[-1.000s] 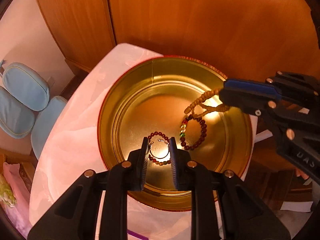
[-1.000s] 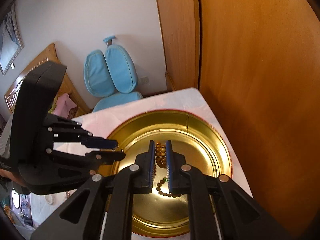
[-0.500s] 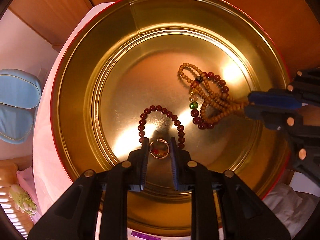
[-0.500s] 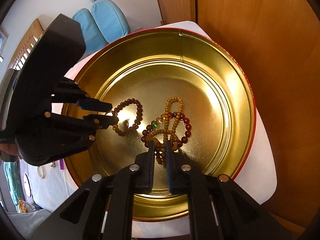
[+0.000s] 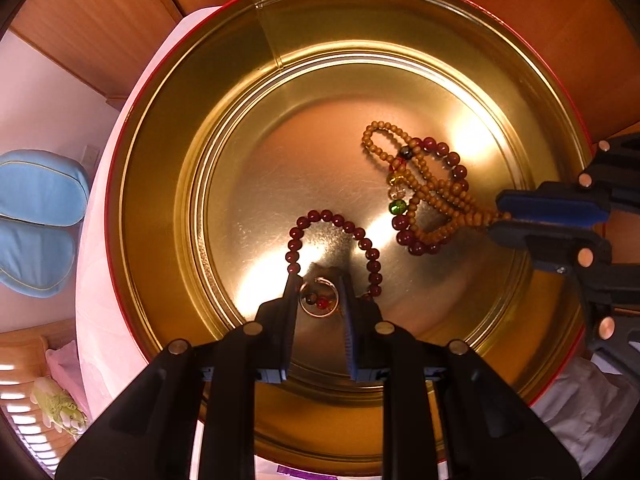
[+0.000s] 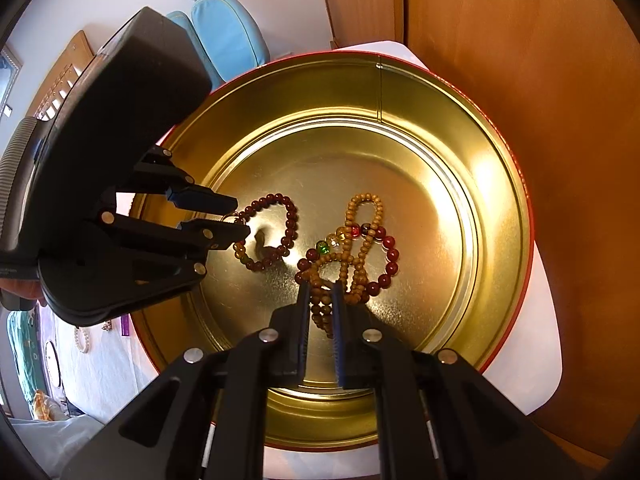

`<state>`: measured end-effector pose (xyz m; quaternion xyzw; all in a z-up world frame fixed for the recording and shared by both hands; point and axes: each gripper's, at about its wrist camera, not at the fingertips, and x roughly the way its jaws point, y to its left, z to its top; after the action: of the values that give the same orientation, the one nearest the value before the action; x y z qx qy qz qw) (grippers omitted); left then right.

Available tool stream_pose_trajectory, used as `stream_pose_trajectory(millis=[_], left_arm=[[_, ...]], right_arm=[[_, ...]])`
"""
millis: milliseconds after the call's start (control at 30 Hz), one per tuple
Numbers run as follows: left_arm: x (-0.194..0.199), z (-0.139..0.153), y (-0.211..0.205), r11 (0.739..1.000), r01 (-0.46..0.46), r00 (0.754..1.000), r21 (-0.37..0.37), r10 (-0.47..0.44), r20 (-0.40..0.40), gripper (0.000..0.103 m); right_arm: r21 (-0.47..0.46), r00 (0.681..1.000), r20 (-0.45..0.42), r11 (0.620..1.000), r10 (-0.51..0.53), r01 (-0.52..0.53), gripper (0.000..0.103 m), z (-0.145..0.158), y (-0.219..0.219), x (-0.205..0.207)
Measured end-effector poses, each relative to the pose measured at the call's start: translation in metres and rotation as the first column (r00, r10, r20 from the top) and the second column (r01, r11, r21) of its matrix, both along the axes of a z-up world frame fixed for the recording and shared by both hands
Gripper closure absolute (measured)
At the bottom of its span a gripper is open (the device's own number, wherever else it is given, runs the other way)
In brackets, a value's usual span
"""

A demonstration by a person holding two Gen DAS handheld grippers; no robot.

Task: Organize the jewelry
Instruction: 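Lower the ring and necklace into the red tin and open both tools, then withdraw both tools and move toward the remaining ring and earrings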

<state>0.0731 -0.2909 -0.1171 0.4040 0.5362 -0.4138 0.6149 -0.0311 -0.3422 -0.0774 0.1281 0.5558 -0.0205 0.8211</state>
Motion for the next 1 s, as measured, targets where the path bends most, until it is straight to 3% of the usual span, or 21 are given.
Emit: stream_pose_trajectory(millis=[200,233,267,300,333,367,400,1000], left_arm=[[-0.004,0.001,0.000,1.000,0.016,0.999,-0.005,-0.015,0.033,0.081],[-0.002,0.006,0.001,1.000,0.030,0.997,-0.001,-0.030,0.065,0.077],[-0.005,0.007,-0.001,0.999,0.043,0.993,0.011,-0.044,0.114,0.052],[-0.008,0.009,-0.003,0.998,0.054,0.985,0.016,-0.055,0.166,0.026],[-0.013,0.013,-0.004,0.998,0.067,0.974,0.006,-0.067,0.217,0.022],[-0.015,0.016,-0.004,0.997,0.082,0.967,-0.008,-0.078,0.244,0.022],[-0.016,0.018,-0.004,0.996,0.087,0.966,-0.013,-0.081,0.244,0.022],[-0.016,0.019,-0.001,0.998,0.061,0.974,-0.022,-0.054,0.218,0.022]], right_arm=[[-0.013,1.000,0.016,1.000,-0.006,0.007,0.091,0.007,0.000,-0.002],[-0.043,0.999,0.033,0.999,-0.008,0.010,0.091,0.011,0.002,-0.003],[-0.084,0.998,0.055,0.996,-0.007,0.012,0.086,0.016,0.004,-0.004],[-0.121,0.997,0.074,0.992,-0.010,0.019,0.061,0.021,0.006,-0.006],[-0.161,0.994,0.103,0.986,-0.022,0.039,0.044,0.028,0.006,-0.009],[-0.193,0.990,0.138,0.979,-0.038,0.064,0.020,0.034,0.007,-0.012],[-0.206,0.983,0.175,0.975,-0.046,0.082,0.016,0.039,0.007,-0.016],[-0.210,0.983,0.181,0.976,-0.016,0.054,0.012,0.036,0.015,-0.020]])
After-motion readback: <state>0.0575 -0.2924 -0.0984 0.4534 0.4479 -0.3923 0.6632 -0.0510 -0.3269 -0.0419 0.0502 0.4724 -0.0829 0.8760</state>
